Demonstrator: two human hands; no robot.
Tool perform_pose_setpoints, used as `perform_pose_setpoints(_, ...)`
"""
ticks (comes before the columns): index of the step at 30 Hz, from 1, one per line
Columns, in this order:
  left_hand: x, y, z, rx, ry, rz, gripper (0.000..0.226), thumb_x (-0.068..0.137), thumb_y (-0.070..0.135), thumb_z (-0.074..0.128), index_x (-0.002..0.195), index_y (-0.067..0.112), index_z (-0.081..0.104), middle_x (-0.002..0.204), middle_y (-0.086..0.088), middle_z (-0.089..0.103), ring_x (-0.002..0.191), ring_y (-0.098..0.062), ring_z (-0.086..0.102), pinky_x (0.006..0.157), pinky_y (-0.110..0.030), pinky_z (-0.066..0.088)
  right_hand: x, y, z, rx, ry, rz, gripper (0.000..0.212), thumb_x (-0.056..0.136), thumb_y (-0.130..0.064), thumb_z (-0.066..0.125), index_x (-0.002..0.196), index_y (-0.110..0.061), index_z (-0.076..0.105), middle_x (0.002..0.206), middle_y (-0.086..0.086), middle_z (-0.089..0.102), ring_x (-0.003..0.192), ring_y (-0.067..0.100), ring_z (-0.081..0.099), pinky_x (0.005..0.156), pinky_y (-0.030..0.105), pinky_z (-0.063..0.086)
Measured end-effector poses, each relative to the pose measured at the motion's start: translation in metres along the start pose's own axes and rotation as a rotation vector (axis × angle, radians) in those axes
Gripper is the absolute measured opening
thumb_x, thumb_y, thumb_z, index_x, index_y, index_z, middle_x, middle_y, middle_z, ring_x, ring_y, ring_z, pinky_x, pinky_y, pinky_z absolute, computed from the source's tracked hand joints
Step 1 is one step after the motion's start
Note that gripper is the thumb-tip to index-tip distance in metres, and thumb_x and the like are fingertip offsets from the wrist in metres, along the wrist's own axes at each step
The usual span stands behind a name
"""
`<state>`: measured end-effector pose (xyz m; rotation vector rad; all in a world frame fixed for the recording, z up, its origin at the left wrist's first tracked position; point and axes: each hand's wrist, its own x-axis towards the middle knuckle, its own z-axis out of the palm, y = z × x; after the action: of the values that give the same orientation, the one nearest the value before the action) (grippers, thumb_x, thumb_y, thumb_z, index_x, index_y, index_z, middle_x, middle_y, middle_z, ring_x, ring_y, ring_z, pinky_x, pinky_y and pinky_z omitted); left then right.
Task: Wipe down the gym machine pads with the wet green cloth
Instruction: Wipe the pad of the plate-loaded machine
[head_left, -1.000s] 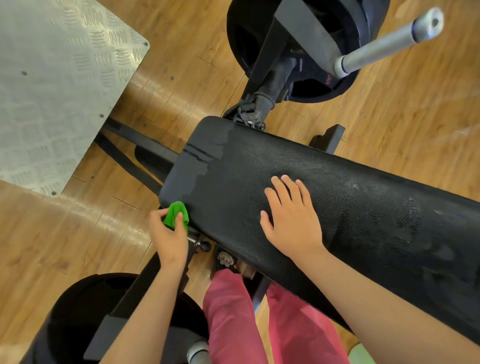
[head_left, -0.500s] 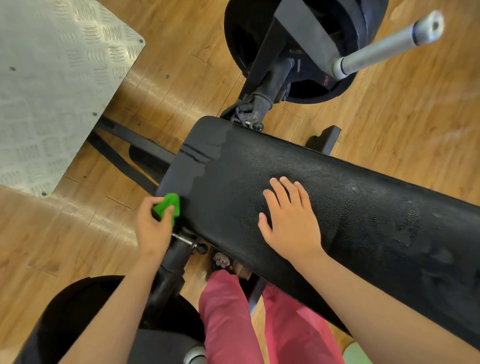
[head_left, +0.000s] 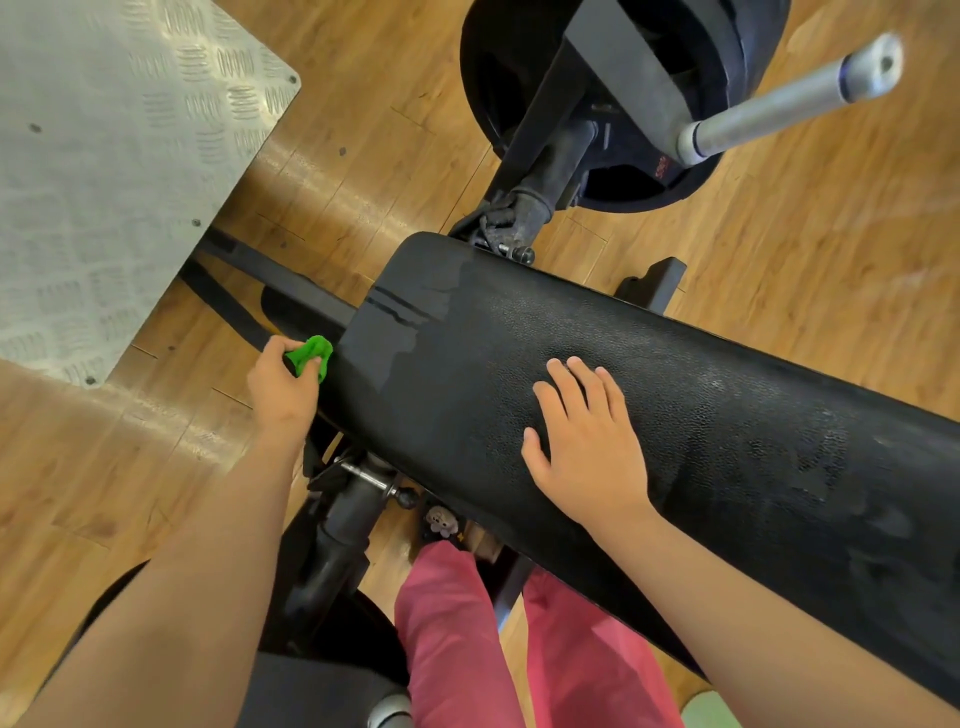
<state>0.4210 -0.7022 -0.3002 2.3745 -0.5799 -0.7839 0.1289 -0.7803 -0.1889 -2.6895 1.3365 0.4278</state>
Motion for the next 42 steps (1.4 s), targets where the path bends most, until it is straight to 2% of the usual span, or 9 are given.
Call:
perform_pose_setpoints(7,-0.042,0.015,0.005,-0.049,-0.08,0.3,0.012,0.087,0.015,0.066,0.095,0.02,0.059,0.093,0.007,0.061,0.083,-0.009,0.054,0.073,-0.026,0.043,0.001,0.0,0.001,-0.004,0.005,-0.001,0.046,0.086,-0.034,0.048,0.123,-0.009,0.057,0.14,0.014,0.05,0.135,0.034,0.039,0.116,0.048,0.023)
perform_pose_setpoints(12,-0.043,0.018,0.02,0.025,-0.122,0.446,0.018,0.085,0.01,0.068,0.102,0.011,0.062,0.104,0.001,0.063,0.098,-0.014,0.056,0.086,-0.028,0.043,0.001,-0.001,-0.001,-0.011,-0.008,0.003,0.046,0.086,-0.034,0.047,0.124,-0.009,0.057,0.141,0.014,0.05,0.136,0.034,0.039,0.116,0.048,0.024)
perform_pose_setpoints(16,-0.008,0.013,0.012,0.047,-0.061,0.368,0.013,0.087,0.01,0.065,0.099,0.013,0.059,0.098,0.002,0.059,0.094,-0.018,0.054,0.081,-0.031,0.041,0.001,-0.001,0.0,-0.006,-0.004,0.001,0.046,0.086,-0.034,0.047,0.123,-0.008,0.058,0.141,0.014,0.05,0.136,0.034,0.039,0.115,0.049,0.024)
perform_pose_setpoints(20,0.018,0.016,0.01,0.034,-0.029,0.173,0.01,0.09,0.012,0.063,0.096,0.013,0.055,0.089,-0.002,0.056,0.077,-0.018,0.05,0.066,-0.029,0.036,0.001,-0.001,0.0,0.001,-0.003,0.002,0.046,0.086,-0.034,0.047,0.123,-0.008,0.058,0.141,0.014,0.05,0.136,0.033,0.039,0.116,0.048,0.024)
perform_pose_setpoints(23,0.016,0.02,0.013,0.011,-0.015,0.088,0.01,0.091,0.011,0.061,0.098,0.011,0.054,0.088,-0.003,0.055,0.072,-0.018,0.047,0.064,-0.029,0.035,0.001,-0.001,-0.001,0.001,-0.008,0.004,0.047,0.086,-0.034,0.047,0.123,-0.008,0.059,0.141,0.014,0.05,0.135,0.033,0.039,0.116,0.048,0.024)
perform_pose_setpoints(29,-0.023,0.042,0.023,0.043,-0.205,0.468,0.022,0.085,0.004,0.066,0.104,0.011,0.058,0.103,0.001,0.06,0.096,-0.012,0.053,0.084,-0.026,0.042,0.002,-0.002,-0.001,-0.005,-0.016,0.007,0.047,0.085,-0.034,0.049,0.123,-0.008,0.059,0.14,0.014,0.051,0.135,0.034,0.041,0.116,0.048,0.023)
perform_pose_setpoints(32,-0.022,0.046,0.024,0.075,-0.249,0.551,0.024,0.083,0.005,0.069,0.104,0.009,0.058,0.105,0.001,0.059,0.099,-0.013,0.052,0.087,-0.023,0.038,0.002,-0.002,-0.002,-0.004,-0.019,0.009,0.047,0.085,-0.034,0.049,0.122,-0.008,0.059,0.14,0.014,0.051,0.135,0.033,0.041,0.116,0.048,0.024)
perform_pose_setpoints(39,0.034,0.043,0.027,0.048,-0.091,0.331,0.009,0.089,0.01,0.062,0.096,0.01,0.055,0.095,-0.005,0.058,0.088,-0.021,0.052,0.071,-0.032,0.039,0.003,-0.002,-0.001,0.002,-0.015,0.013,0.047,0.085,-0.034,0.048,0.122,-0.007,0.06,0.139,0.014,0.052,0.134,0.033,0.041,0.116,0.047,0.024)
perform_pose_setpoints(42,0.035,0.047,0.034,-0.014,-0.02,0.19,0.009,0.091,0.01,0.059,0.095,0.012,0.051,0.095,-0.007,0.057,0.089,-0.026,0.054,0.072,-0.036,0.043,0.002,-0.002,-0.003,0.001,-0.024,0.014,0.047,0.085,-0.034,0.049,0.122,-0.008,0.06,0.139,0.013,0.052,0.134,0.033,0.041,0.116,0.047,0.024)
